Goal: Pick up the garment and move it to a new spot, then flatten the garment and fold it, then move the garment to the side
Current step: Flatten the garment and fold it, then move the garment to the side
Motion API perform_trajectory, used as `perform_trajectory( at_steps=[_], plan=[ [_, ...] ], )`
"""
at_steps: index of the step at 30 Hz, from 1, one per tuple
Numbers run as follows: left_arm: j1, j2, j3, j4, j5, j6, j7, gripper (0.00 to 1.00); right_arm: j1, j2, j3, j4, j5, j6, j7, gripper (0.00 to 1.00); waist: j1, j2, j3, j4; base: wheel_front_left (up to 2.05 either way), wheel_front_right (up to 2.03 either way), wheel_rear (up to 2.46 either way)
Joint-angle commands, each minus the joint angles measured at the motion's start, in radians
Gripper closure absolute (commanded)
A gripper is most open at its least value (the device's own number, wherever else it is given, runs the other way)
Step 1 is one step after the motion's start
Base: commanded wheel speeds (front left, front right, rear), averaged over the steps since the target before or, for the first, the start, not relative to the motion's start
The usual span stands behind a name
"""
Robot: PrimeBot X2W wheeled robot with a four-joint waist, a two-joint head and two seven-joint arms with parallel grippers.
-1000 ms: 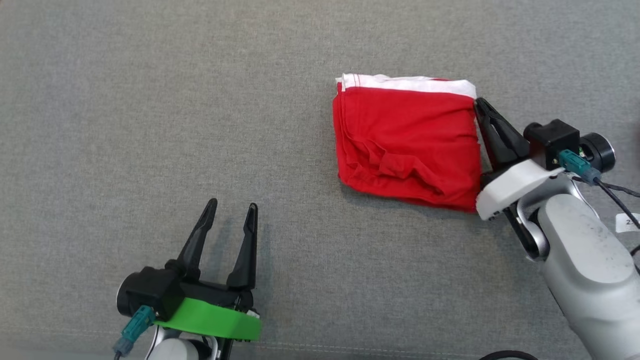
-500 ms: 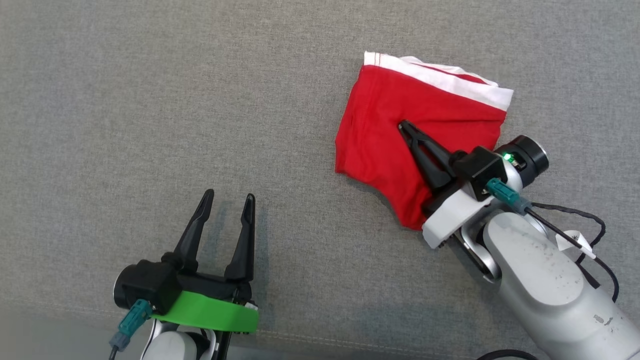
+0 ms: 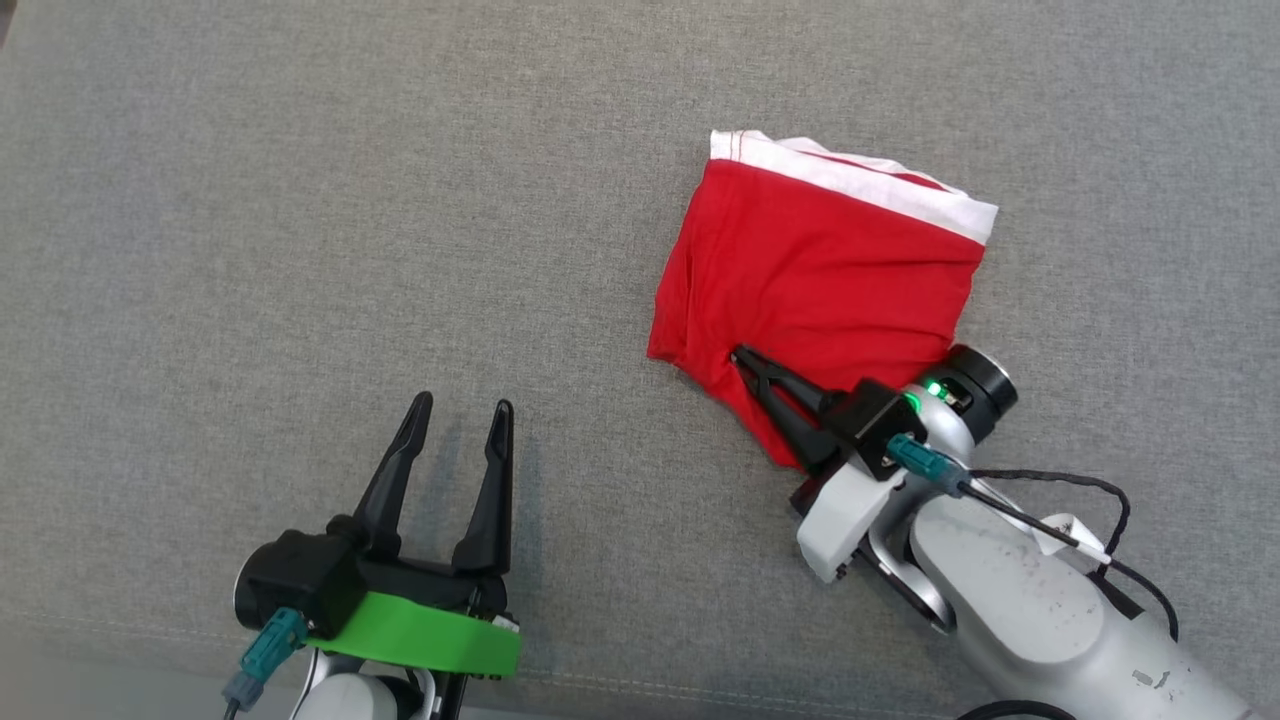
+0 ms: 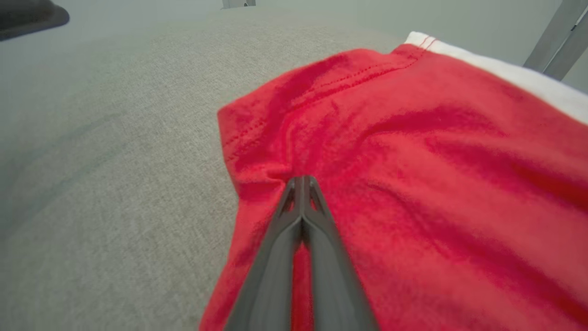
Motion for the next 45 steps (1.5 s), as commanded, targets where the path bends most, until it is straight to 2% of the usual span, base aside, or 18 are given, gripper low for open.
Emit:
perform_trajectory(
  at_steps=[1, 6, 11, 13, 14, 15, 20, 28, 38, 45],
  plan=[
    [0.011, 0.000, 0.002, 0.003, -0.009, 0.002, -0.002, 0.00, -0.008, -0.001, 0.036, 0.016, 0.011, 0.000, -0.002, 1.00, 0.0000, 0.0000, -0.007, -0.001, 0.00, 0.00, 0.00],
    [0.031, 0.000, 0.021, 0.012, -0.001, 0.001, -0.002, 0.00, -0.003, -0.002, 0.104, 0.003, 0.032, -0.001, -0.002, 1.00, 0.0000, 0.0000, -0.041, -0.022, 0.00, 0.00, 0.00],
    [0.060, 0.000, 0.057, 0.023, 0.010, -0.002, -0.002, 0.00, 0.046, 0.005, 0.094, -0.045, 0.049, -0.001, -0.002, 1.00, 0.0000, 0.0000, -0.108, -0.068, 0.00, 0.00, 0.00],
    [0.073, 0.001, 0.071, 0.031, 0.012, -0.003, -0.002, 0.00, 0.080, 0.006, 0.062, -0.075, 0.051, -0.001, -0.002, 0.60, 0.0000, 0.0000, -0.144, -0.090, 0.00, 0.00, 0.00],
    [0.081, 0.001, 0.078, 0.035, 0.014, -0.003, -0.002, 0.00, 0.101, 0.005, 0.041, -0.091, 0.047, -0.001, -0.002, 0.15, 0.0000, 0.0000, -0.161, -0.101, 0.00, 0.00, 0.00],
    [0.088, 0.001, 0.087, 0.040, 0.015, -0.003, -0.003, 0.00, 0.125, 0.005, 0.027, -0.106, 0.043, -0.001, -0.002, 0.00, 0.0000, 0.0000, -0.182, -0.114, 0.00, 0.00, 0.00],
    [0.127, 0.002, 0.137, 0.064, 0.014, -0.005, -0.002, 0.00, 0.253, -0.011, -0.096, -0.178, 0.034, -0.001, -0.002, 0.00, 0.0000, 0.0000, -0.272, -0.166, 0.00, 0.00, 0.00],
    [0.180, 0.002, 0.188, 0.093, 0.021, -0.005, -0.002, 0.00, 0.469, -0.021, -0.372, -0.270, -0.009, -0.001, -0.002, 0.00, 0.0000, 0.0000, -0.366, -0.207, 0.00, 0.00, 0.00],
    [0.229, 0.013, 0.198, 0.158, 0.022, -0.005, -0.002, 0.00, 0.649, 0.043, -0.687, -0.255, -0.055, 0.000, -0.002, 0.00, 0.0000, 0.0000, -0.429, -0.201, 0.00, 0.00, 0.00],
    [0.231, 0.017, 0.196, 0.168, 0.019, -0.005, -0.002, 0.00, 0.647, 0.061, -0.734, -0.197, -0.066, -0.001, -0.002, 0.00, 0.0000, 0.0000, -0.429, -0.198, 0.00, 0.00, 0.00]
  ],
)
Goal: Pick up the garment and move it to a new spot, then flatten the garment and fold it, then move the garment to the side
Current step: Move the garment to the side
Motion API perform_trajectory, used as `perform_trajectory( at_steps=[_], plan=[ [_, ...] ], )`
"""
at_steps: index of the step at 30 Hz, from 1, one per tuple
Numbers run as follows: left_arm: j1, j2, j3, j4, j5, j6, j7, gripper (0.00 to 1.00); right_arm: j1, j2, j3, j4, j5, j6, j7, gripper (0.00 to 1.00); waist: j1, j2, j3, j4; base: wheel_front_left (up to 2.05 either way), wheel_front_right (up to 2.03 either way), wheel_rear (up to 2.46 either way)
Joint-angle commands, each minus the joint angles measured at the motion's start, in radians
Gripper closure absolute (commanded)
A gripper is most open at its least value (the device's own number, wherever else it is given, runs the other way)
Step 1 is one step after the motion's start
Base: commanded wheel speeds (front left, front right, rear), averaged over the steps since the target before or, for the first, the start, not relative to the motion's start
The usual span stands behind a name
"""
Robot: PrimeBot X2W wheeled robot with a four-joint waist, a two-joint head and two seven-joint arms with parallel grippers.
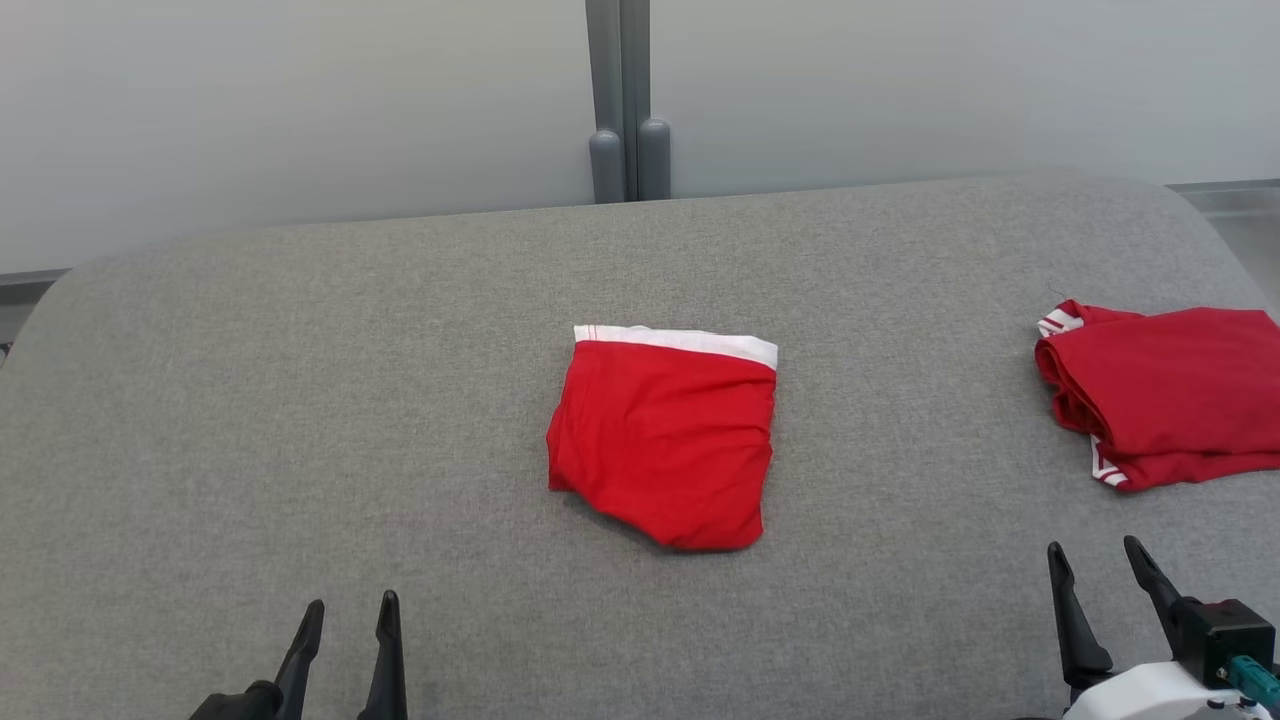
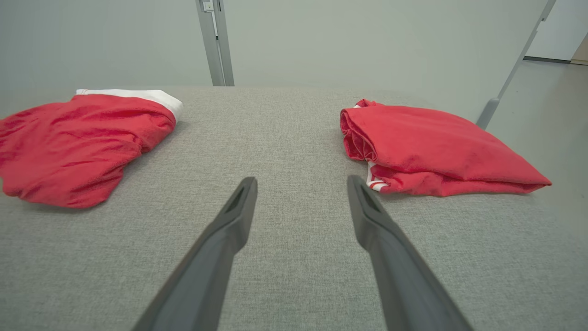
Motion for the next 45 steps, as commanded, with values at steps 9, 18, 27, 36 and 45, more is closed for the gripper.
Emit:
perform_trajectory(
  at_steps=[9, 18, 27, 36, 45],
  plan=[
    [-0.006, 0.012, -0.008, -0.003, -0.010, -0.003, -0.003, 0.00, -0.066, -0.012, 0.046, -0.006, -0.009, -0.001, -0.002, 0.00, 0.0000, 0.0000, 0.018, 0.008, 0.00, 0.00, 0.00],
    [-0.015, 0.009, -0.014, 0.001, -0.018, -0.003, -0.003, 0.00, -0.086, -0.023, 0.107, -0.008, 0.013, -0.001, -0.002, 0.00, 0.0000, 0.0000, 0.028, 0.034, 0.00, 0.00, 0.00],
    [-0.019, 0.005, -0.006, -0.004, -0.021, -0.003, -0.003, 0.00, -0.144, 0.024, 0.142, 0.039, 0.176, 0.000, 0.005, 0.00, 0.0000, 0.0000, 0.044, 0.044, 0.00, 0.00, 0.00],
    [-0.056, 0.000, -0.026, -0.020, -0.014, -0.003, -0.003, 0.00, -0.414, 0.035, 0.167, 0.046, 0.550, -0.001, 0.545, 0.00, 0.0000, 0.0000, 0.123, 0.047, 0.00, 0.00, 0.00],
    [-0.118, -0.008, -0.067, -0.004, -0.030, -0.003, -0.003, 0.00, -0.571, 0.082, 0.135, 0.207, 0.510, 0.000, 0.783, 0.00, 0.0000, 0.0000, 0.206, 0.123, 0.00, 0.00, 0.00]
  ],
)
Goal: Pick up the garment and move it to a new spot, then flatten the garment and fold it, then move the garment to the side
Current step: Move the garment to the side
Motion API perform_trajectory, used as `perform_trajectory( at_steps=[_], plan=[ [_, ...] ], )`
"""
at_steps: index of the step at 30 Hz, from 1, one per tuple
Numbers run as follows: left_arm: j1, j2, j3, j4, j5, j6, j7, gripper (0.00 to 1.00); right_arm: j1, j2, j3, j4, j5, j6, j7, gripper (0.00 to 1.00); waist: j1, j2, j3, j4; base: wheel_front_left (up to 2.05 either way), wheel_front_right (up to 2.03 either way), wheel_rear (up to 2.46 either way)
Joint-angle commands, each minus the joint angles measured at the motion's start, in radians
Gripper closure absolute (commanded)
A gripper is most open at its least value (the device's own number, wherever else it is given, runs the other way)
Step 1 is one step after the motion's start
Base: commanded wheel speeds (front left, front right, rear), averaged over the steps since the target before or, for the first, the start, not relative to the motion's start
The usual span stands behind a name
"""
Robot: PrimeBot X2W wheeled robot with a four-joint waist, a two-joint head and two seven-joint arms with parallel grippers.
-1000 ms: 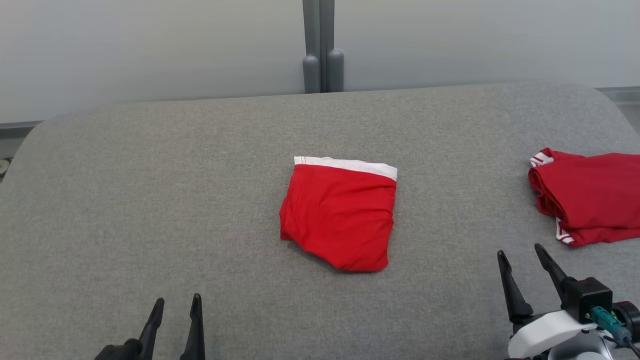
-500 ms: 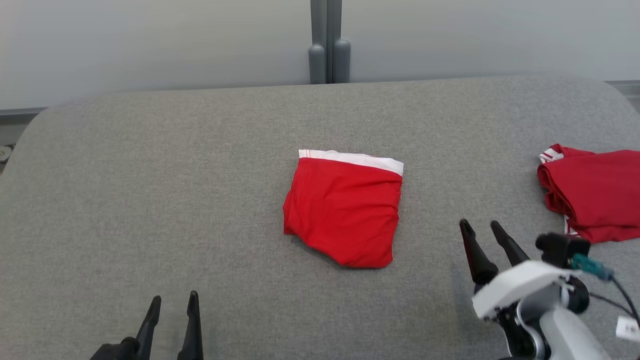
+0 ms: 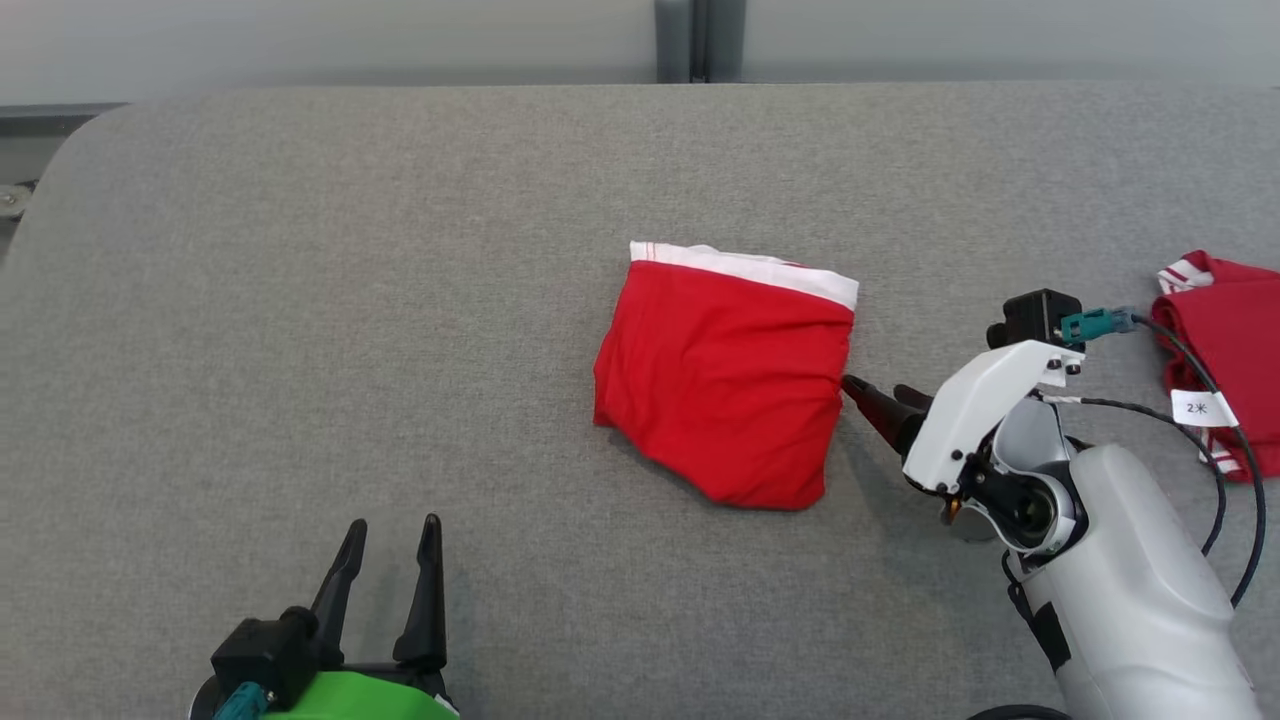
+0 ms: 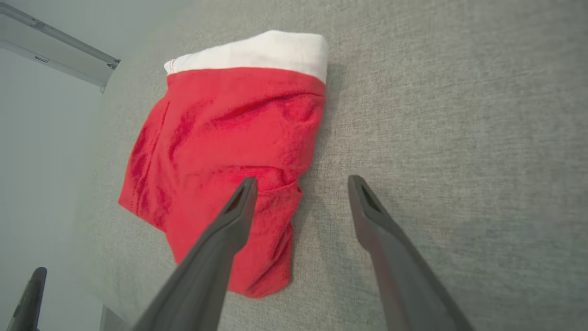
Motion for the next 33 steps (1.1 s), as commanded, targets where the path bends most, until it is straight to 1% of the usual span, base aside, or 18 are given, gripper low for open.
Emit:
perform_trajectory(
  at_steps=[1, 6, 7, 8, 9, 12, 15, 20, 23, 27, 31, 33],
  plan=[
    [-0.015, 0.000, 0.002, 0.003, -0.010, -0.003, -0.002, 0.00, -0.013, 0.004, 0.000, 0.009, -0.006, 0.000, 0.006, 0.00, 0.0000, 0.0000, 0.040, 0.047, 0.00, 0.00, 0.00],
    [-0.025, -0.002, 0.000, 0.006, -0.021, -0.003, -0.002, 0.00, -0.043, 0.026, -0.014, 0.080, 0.030, 0.000, 0.021, 0.00, 0.0000, 0.0000, 0.055, 0.074, 0.00, 0.00, 0.00],
    [-0.025, -0.002, 0.000, 0.006, -0.022, -0.003, -0.002, 0.00, -0.049, 0.029, -0.014, 0.092, 0.041, 0.000, 0.018, 0.34, 0.0000, 0.0000, 0.055, 0.075, 0.00, 0.00, 0.00],
    [-0.025, -0.002, -0.001, 0.006, -0.025, -0.003, -0.002, 0.00, -0.056, 0.030, -0.015, 0.103, 0.051, 0.000, 0.010, 0.78, 0.0000, 0.0000, 0.056, 0.075, 0.00, 0.00, 0.00],
    [-0.024, -0.002, 0.002, 0.006, -0.027, -0.003, -0.002, 0.00, -0.062, 0.032, -0.012, 0.114, 0.062, 0.000, 0.008, 1.00, 0.0000, 0.0000, 0.056, 0.072, 0.00, 0.00, 0.00],
    [-0.028, -0.002, 0.004, 0.003, -0.033, -0.003, -0.002, 0.00, -0.081, 0.034, 0.005, 0.131, 0.093, 0.000, 0.005, 1.00, 0.0000, 0.0000, 0.058, 0.052, 0.00, 0.00, 0.00],
    [-0.035, -0.002, 0.007, -0.002, -0.031, -0.003, -0.002, 0.00, -0.102, 0.033, 0.020, 0.123, 0.118, 0.000, 0.004, 1.00, 0.0000, 0.0000, 0.061, 0.016, 0.00, 0.00, 0.00],
    [-0.031, -0.001, 0.024, -0.021, -0.015, -0.003, -0.002, 0.00, -0.122, 0.001, 0.052, 0.085, 0.146, 0.000, 0.025, 1.00, 0.0000, 0.0000, 0.060, -0.085, 0.00, 0.00, 0.00],
    [-0.029, -0.001, 0.036, -0.038, -0.010, -0.003, -0.002, 0.00, -0.120, -0.038, 0.083, 0.045, 0.153, 0.000, 0.050, 1.00, 0.0000, 0.0000, 0.059, -0.157, 0.00, 0.00, 0.00],
    [-0.036, -0.001, 0.041, -0.063, -0.002, -0.003, -0.002, 0.00, -0.116, -0.117, 0.125, -0.040, 0.149, 0.000, 0.089, 1.00, 0.0000, 0.0000, 0.069, -0.258, 0.00, 0.00, 0.00],
    [-0.051, -0.001, 0.037, -0.073, -0.005, -0.003, -0.002, 0.00, -0.145, -0.199, 0.139, -0.140, 0.148, 0.000, 0.137, 1.00, 0.0000, 0.0000, 0.087, -0.336, 0.00, 0.00, 0.00],
    [-0.057, -0.001, 0.031, -0.062, 0.004, -0.003, -0.002, 0.00, -0.168, -0.235, 0.142, -0.183, 0.141, 0.000, 0.168, 1.00, 0.0000, 0.0000, 0.097, -0.364, 0.00, 0.00, 0.00]
  ],
)
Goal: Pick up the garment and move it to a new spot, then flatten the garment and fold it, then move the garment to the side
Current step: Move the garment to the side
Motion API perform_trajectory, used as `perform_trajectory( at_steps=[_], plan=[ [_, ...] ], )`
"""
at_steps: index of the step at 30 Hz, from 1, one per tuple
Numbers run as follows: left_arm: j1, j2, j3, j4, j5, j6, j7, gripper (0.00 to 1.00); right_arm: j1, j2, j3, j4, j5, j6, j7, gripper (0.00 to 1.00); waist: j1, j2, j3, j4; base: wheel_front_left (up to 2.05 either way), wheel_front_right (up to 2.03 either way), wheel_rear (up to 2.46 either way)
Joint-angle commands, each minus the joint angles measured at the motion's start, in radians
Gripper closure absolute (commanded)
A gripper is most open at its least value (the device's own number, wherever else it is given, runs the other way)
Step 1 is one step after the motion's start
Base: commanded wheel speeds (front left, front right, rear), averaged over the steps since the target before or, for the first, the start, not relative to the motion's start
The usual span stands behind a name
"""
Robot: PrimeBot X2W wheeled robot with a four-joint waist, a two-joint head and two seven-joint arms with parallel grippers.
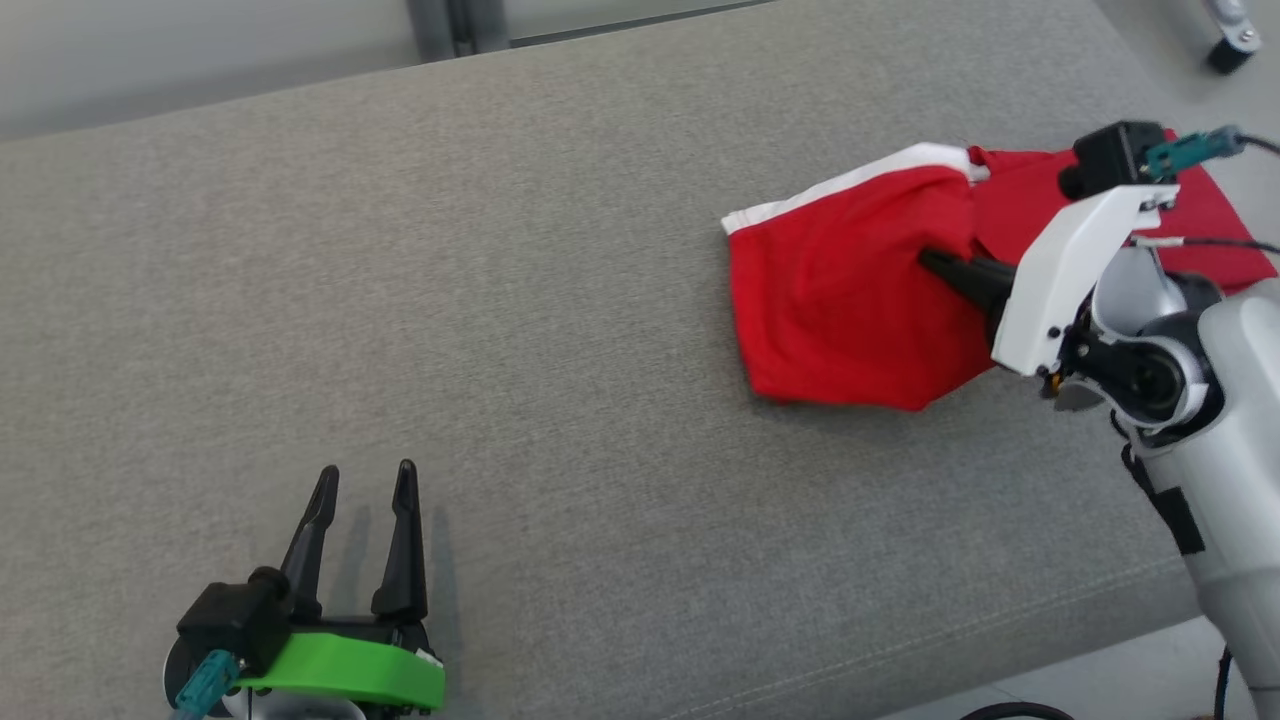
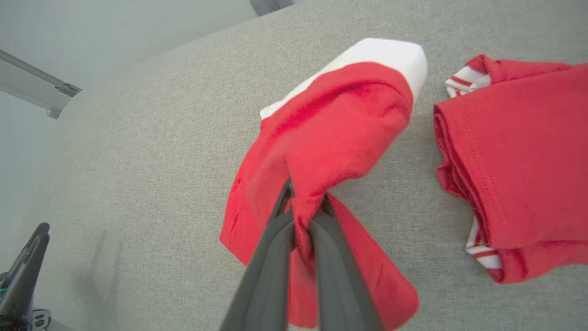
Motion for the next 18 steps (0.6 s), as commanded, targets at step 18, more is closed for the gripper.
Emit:
perform_trajectory(
  at_steps=[18],
  plan=[
    [-0.090, 0.004, -0.047, 0.043, -0.007, -0.003, -0.003, 0.00, -0.243, -0.157, 0.026, -0.111, -0.064, 0.000, 0.270, 1.00, 0.0000, -0.0001, 0.094, -0.056, 0.00, 0.00, 0.00]
  ],
)
